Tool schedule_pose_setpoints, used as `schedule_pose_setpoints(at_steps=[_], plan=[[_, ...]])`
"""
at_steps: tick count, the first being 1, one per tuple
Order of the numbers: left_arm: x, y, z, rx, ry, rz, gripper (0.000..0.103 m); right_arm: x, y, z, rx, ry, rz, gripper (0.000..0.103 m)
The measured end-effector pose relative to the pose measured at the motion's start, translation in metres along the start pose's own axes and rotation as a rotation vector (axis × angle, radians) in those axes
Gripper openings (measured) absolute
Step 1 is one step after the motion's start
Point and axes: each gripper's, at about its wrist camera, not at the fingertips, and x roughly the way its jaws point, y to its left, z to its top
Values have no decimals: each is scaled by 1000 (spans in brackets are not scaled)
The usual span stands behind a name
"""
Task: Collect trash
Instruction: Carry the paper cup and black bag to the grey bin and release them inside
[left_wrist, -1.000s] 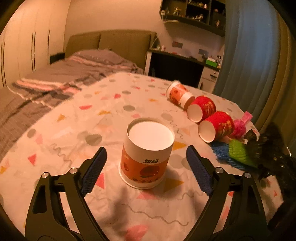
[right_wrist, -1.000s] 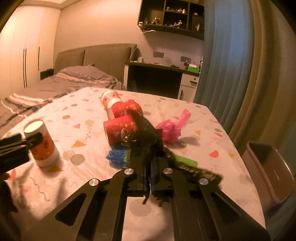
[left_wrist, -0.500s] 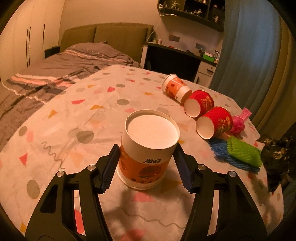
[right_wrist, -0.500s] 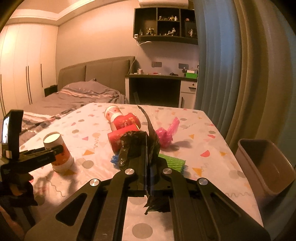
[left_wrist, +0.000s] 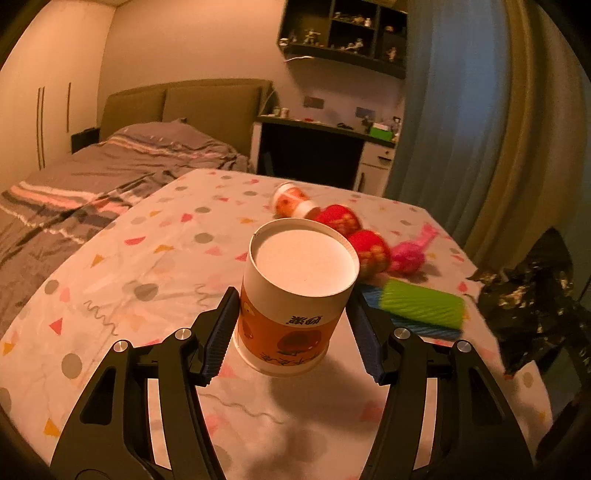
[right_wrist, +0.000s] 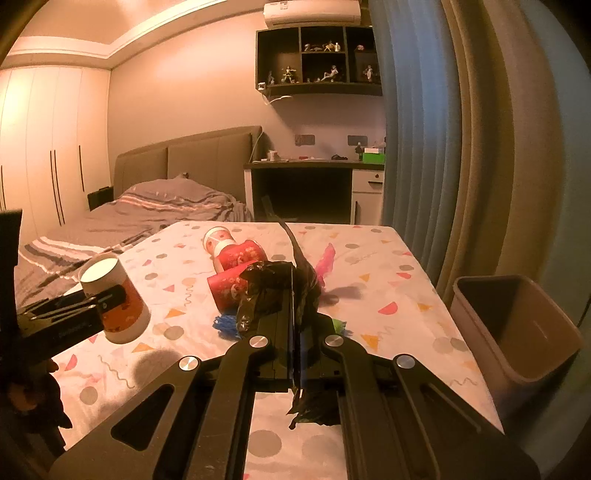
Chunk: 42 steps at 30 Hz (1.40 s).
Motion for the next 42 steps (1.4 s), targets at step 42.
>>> schedule_pose_setpoints(at_steps=[42], plan=[[-3,-201,-2,232,-38,-235,58,-58,-113,3,89,-94,-135,2]])
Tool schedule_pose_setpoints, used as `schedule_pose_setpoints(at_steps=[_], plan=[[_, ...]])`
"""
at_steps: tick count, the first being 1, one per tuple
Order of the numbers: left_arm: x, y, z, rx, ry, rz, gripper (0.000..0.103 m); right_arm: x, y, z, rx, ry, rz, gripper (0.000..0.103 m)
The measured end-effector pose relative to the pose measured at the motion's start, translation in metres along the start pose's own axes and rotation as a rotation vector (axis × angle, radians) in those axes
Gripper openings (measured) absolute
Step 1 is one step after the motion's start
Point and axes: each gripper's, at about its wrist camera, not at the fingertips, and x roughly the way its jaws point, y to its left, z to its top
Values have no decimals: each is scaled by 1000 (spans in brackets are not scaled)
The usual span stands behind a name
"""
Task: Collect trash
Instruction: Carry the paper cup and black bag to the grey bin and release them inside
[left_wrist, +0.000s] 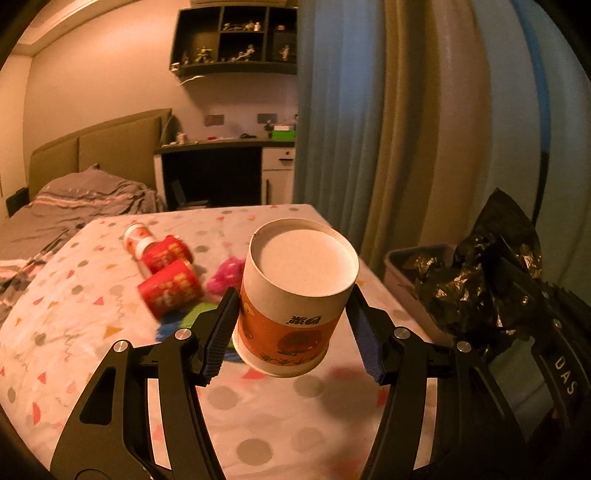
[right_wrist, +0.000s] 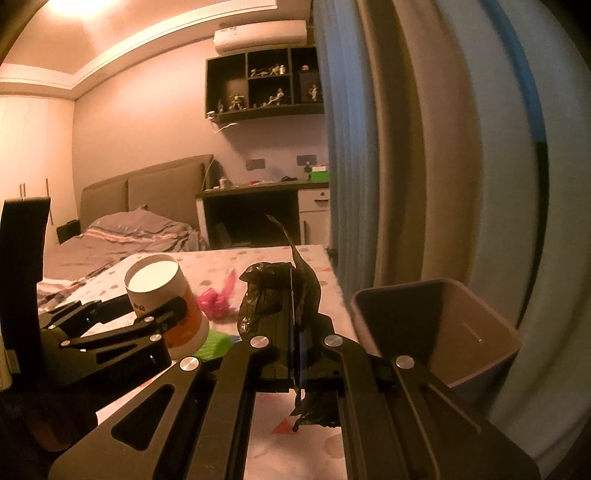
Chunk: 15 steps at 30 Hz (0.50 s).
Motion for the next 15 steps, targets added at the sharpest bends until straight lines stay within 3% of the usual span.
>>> schedule_pose_setpoints(at_steps=[15], plan=[[38,-70,22,56,-29,-149,58,13,-77,17,45,-50,-144,2]])
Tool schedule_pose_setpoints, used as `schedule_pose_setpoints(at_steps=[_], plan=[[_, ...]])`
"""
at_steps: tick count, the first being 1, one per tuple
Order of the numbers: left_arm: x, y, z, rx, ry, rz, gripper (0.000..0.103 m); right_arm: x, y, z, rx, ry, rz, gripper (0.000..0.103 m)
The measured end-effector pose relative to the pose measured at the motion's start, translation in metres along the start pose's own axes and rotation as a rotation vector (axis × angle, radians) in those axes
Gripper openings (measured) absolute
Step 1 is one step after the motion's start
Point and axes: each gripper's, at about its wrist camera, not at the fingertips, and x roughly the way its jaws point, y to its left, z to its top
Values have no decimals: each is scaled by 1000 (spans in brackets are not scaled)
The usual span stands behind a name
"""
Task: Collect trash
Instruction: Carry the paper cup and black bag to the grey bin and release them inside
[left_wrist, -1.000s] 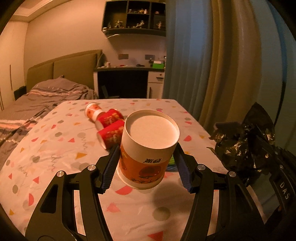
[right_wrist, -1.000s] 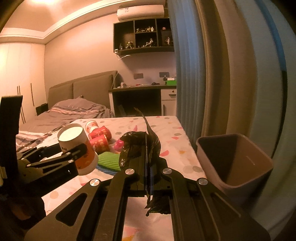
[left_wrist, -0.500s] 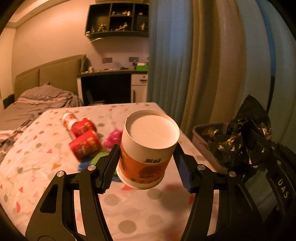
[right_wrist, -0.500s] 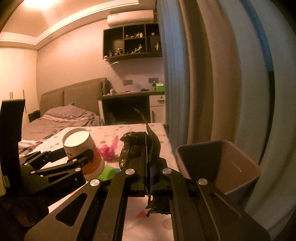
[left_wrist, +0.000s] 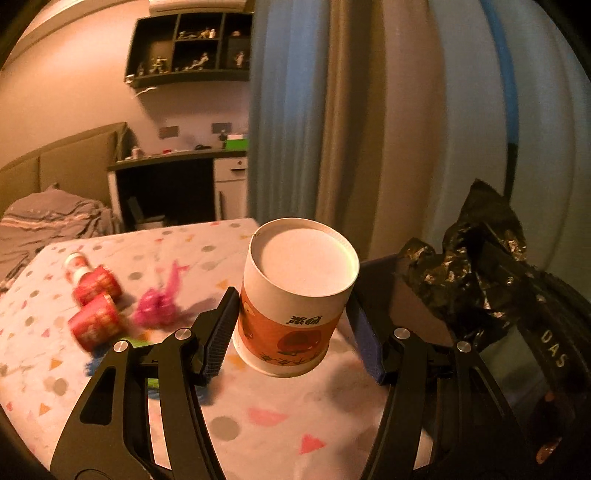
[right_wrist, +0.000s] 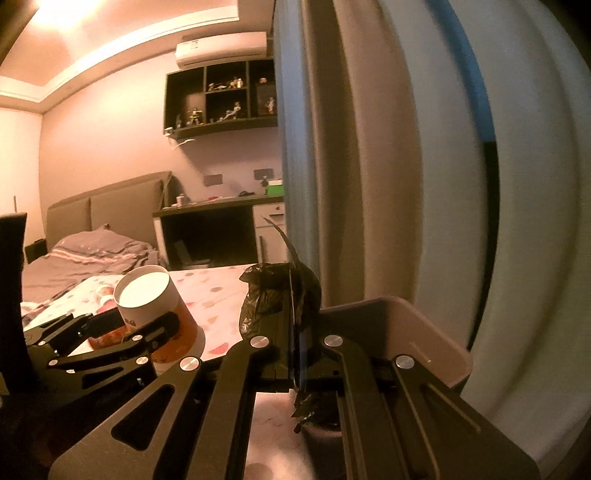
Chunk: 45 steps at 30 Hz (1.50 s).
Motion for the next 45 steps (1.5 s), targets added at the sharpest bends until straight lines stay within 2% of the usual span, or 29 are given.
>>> schedule_pose_setpoints(at_steps=[7,15,25,32,45], plan=[[29,-26,7,13,-8,-89,58,20,-25,-4,41,21,-39,2],[66,-51,3,32,27,-161,58,47,-44,-13,64,66,-75,2],[93,-65,-4,39,61,-220,58,67,-57,-22,63,120,-101,3],[105,-73,-7,52,70,-250,58,69,-64,-26,72,133,-109,3],[126,-77,-21,51,140,-319,59,77,-72,-28,90,158,-124,3]])
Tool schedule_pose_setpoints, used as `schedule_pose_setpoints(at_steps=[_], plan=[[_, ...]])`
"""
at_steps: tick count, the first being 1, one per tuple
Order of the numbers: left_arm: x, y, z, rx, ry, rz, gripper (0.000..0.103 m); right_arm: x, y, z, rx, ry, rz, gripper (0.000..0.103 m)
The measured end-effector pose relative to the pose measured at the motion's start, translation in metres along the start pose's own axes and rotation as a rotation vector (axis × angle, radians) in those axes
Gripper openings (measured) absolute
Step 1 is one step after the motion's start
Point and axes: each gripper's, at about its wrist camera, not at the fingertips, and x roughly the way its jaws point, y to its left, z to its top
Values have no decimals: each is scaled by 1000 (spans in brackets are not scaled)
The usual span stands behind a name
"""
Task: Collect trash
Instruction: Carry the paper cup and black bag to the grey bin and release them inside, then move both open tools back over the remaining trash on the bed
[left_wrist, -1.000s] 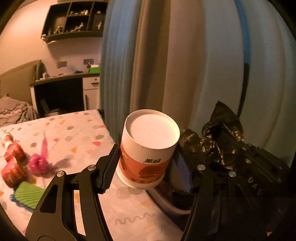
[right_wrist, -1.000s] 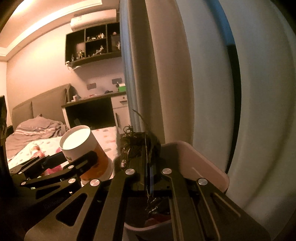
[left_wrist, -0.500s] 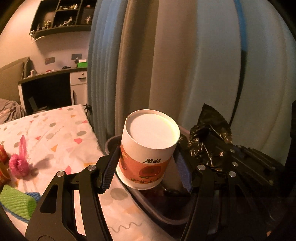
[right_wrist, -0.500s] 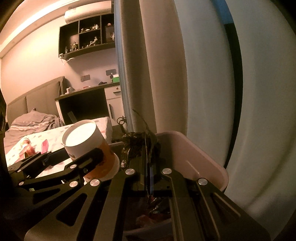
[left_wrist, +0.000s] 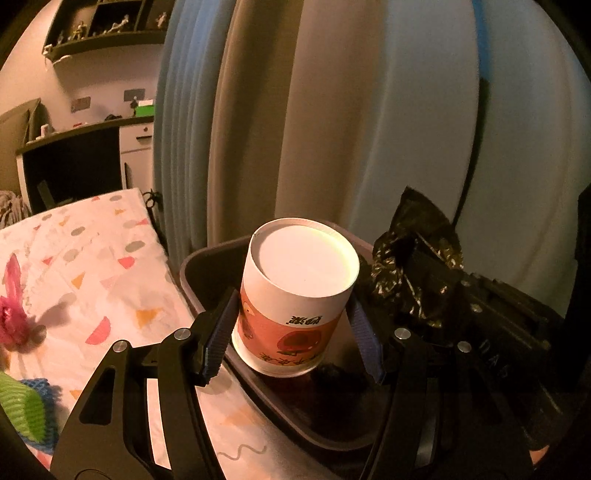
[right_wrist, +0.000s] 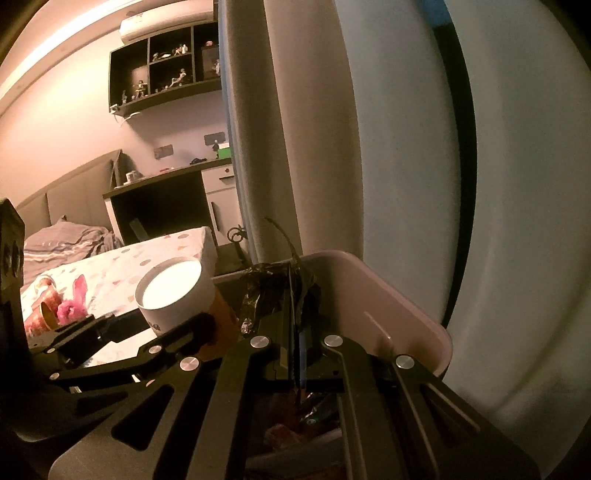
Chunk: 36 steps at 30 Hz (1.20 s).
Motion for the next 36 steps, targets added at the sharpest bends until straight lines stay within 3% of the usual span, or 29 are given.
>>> schedule_pose_setpoints(at_steps=[19,22,27,31,36], plan=[[8,-1,-3,3,27,-14,60,15,-6,-1,21,31,-4,4],[8,0,-4,4,29,-13,61,17,-9,-2,27,32,-5,10],[7,3,-4,-18,26,-8,70,17,-17,-3,59,28,-8,30],[3,2,-4,-16,10,1,80,13,-21,-2,73,15,-21,32],[-1,4,-4,-34,3,1,86,5,-25,-2,89,-4,-38,44]])
